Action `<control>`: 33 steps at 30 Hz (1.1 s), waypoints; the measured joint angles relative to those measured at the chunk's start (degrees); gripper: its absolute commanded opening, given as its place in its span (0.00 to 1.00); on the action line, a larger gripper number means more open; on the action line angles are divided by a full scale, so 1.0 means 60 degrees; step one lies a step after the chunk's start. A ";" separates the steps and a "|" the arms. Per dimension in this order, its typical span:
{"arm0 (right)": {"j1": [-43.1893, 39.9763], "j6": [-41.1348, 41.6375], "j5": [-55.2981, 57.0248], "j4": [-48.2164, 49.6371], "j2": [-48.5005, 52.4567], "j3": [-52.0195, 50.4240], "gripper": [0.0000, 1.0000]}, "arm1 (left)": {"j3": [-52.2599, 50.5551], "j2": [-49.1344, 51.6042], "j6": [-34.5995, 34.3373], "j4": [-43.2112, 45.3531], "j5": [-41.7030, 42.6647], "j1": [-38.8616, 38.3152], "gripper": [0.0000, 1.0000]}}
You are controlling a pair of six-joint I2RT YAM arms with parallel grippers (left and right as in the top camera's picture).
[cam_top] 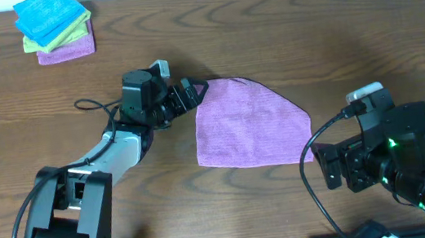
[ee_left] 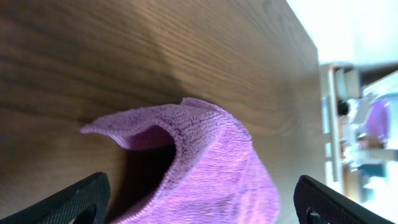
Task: Fold the cloth
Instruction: 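Pull the cloth's left edge slightly leftward with the left gripper, then lift the held cloth corner up and back with the left gripper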
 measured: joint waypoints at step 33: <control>0.0000 0.0000 0.0069 0.0004 0.0000 0.0000 0.98 | 0.0947 0.2535 -0.5595 0.1399 0.2419 0.0940 0.99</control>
